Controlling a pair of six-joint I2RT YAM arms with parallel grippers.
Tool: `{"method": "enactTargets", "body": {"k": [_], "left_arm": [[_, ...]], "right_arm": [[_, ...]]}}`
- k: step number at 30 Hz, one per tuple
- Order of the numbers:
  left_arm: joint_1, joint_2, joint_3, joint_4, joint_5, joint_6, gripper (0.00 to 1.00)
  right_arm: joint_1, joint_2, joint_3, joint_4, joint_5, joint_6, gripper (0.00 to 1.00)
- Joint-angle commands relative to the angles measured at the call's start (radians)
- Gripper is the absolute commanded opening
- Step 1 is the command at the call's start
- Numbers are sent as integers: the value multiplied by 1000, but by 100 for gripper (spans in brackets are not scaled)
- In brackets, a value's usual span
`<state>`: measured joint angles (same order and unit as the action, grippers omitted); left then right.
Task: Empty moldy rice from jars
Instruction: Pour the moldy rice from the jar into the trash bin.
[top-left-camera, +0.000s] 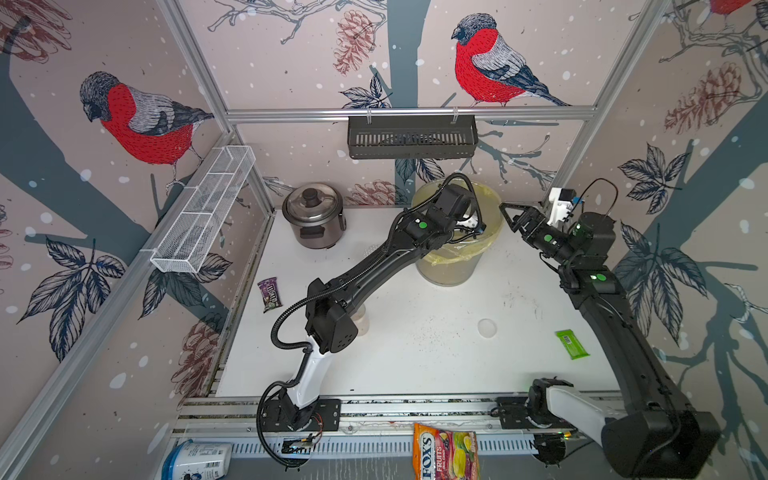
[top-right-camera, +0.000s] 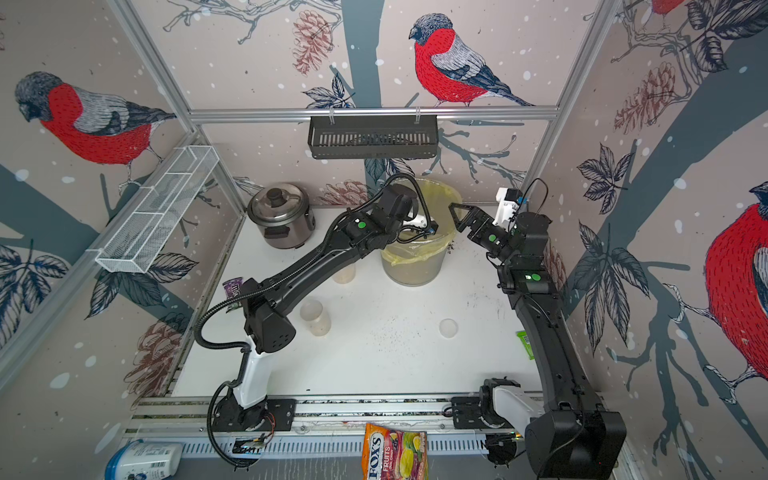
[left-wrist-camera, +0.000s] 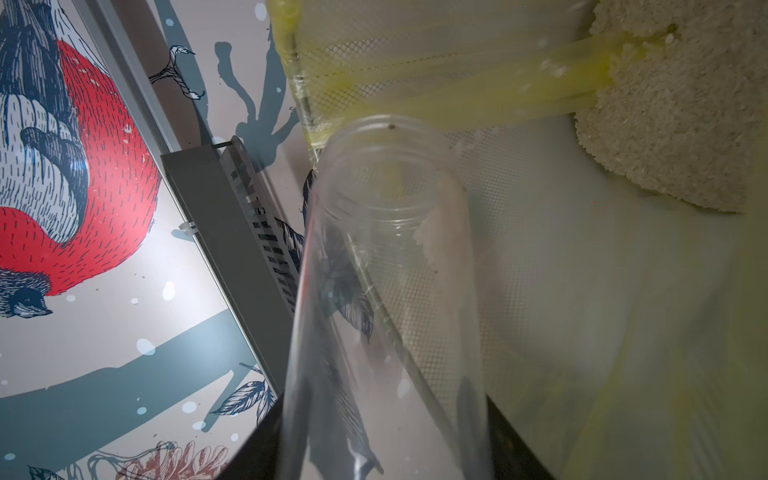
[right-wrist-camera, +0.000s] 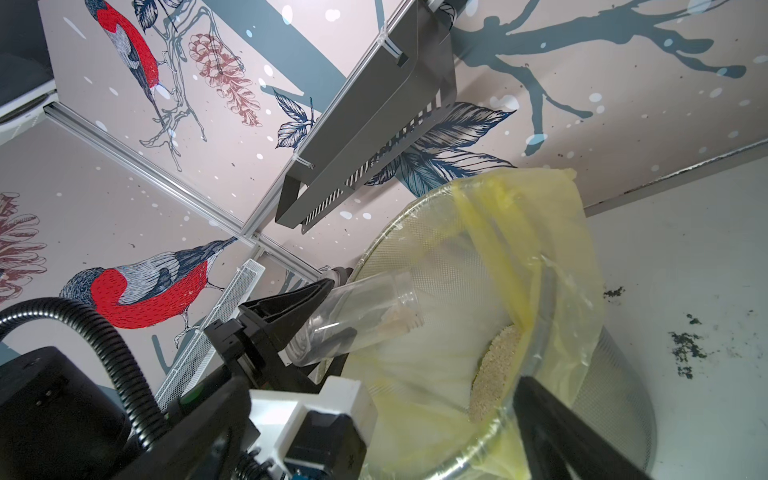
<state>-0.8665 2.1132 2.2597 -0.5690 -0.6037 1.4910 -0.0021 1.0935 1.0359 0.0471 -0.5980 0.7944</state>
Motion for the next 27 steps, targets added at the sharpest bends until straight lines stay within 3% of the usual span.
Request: {"method": "enactTargets", "body": {"k": [1, 4, 6, 10, 13, 16, 19, 22, 27], "left_arm": [[13, -12, -36, 10, -15, 17, 0], [27, 6, 39, -20, 17, -38, 0], [0, 30, 31, 21, 3, 15, 0], [32, -19, 11, -50, 33, -61, 0], [43, -18, -42, -35, -25, -22, 0], [54, -35, 0, -72, 17, -86, 0], [29, -4, 10, -59, -12, -39, 0], [46, -9, 48, -68, 40, -85, 0], [25, 26, 67, -62, 37, -60, 0]], "right_arm": [[0, 4, 5, 38, -9, 9, 100], [2, 9, 8, 37, -12, 12, 100], [4, 15, 1, 70, -5, 30, 100], [5, 29, 36, 10, -24, -2, 100], [4, 7, -1, 69, -9, 31, 100], [5, 21, 19, 52, -22, 27, 100], [8, 23, 15, 63, -13, 29, 100], [8, 24, 26, 36, -17, 16, 100], [10, 27, 17, 41, -21, 17, 100]]}}
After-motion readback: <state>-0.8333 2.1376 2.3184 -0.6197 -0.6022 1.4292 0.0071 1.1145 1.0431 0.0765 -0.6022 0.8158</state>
